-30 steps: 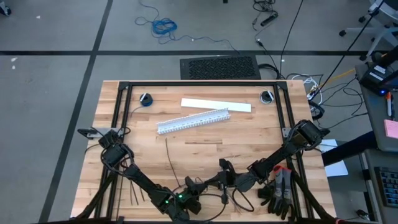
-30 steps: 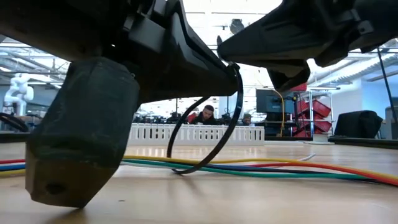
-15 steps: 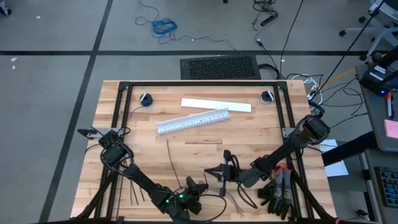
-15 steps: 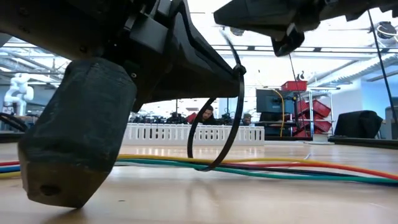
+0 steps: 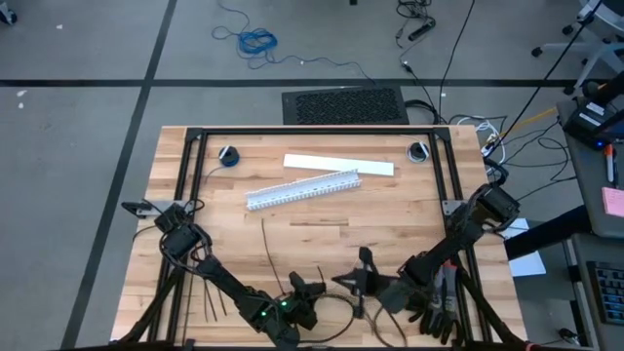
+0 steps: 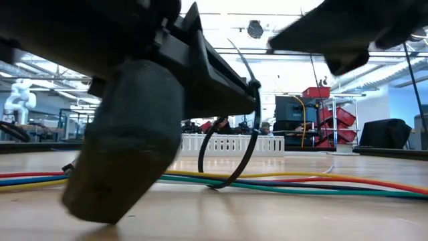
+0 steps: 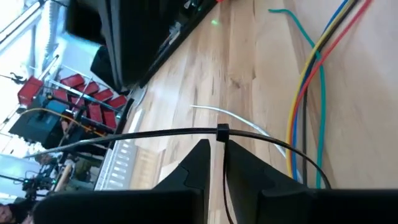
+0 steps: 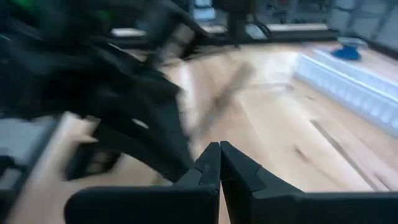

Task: Ziptie cables
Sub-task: Wrap the colored loose cables with the black zip tie

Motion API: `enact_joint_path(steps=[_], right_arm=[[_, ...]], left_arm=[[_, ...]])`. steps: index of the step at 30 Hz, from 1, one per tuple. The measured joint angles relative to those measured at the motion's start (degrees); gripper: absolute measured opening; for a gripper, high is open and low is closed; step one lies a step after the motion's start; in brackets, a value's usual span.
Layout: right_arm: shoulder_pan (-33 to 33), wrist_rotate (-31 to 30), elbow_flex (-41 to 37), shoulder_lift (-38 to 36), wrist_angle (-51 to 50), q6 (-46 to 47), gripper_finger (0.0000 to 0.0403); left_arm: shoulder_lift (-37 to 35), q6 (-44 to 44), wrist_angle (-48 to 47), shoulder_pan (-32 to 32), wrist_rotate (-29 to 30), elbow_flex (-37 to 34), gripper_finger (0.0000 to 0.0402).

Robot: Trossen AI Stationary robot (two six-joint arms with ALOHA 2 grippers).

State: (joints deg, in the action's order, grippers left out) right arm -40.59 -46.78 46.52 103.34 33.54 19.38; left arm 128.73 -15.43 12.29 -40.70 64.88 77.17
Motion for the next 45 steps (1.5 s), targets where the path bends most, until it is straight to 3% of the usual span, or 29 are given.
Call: enact_joint_path(steps=[4,7,13,18,22,25,34,39,45], right_arm=[[-1.2,4.9,0.0,-0.7,0.4,1.1,0.0033],[-0.7,9.1,0.0,-0.6,-1.2,3.1,0.0086],[1.5,11.7,0.0,-0.6,-1.9,2.6,0.0198],[5.6,18.0,0.0,-0.6,-0.9,2.4,0.0227],[7.5,24.8,0.0,-0.6,2.8,1.6,0.0217],[8.1,26.4,0.0,-0.6,3.5,1.9,0.0191],[8.7,29.4,0.0,-0.6,2.2,1.2,0.0012],[9.1,30.2,0.0,-0.6,2.0,0.9,0.0002],[8.9,24.6,0.0,-0.6,0.9,0.7,0.0001]], left_arm=[[0.0,-1.7,0.4,0.2,-0.4,0.0,0.0053],[0.0,-4.8,1.2,0.2,-0.4,0.0,0.0054],[-0.1,-9.5,5.4,-0.4,-1.8,0.0,0.0054],[-0.1,-12.0,7.1,-0.7,-2.3,0.0,0.0054],[-0.1,-12.0,7.2,-0.7,-2.3,0.0,0.0054],[-0.1,-12.0,7.2,-0.7,-2.3,0.0,0.0054],[-0.1,-11.9,7.3,-0.7,-2.2,0.1,0.0054],[-0.1,-11.9,7.4,-0.7,-2.2,0.1,0.0054],[-0.1,-12.4,8.1,-0.6,-1.8,0.1,0.0054]])
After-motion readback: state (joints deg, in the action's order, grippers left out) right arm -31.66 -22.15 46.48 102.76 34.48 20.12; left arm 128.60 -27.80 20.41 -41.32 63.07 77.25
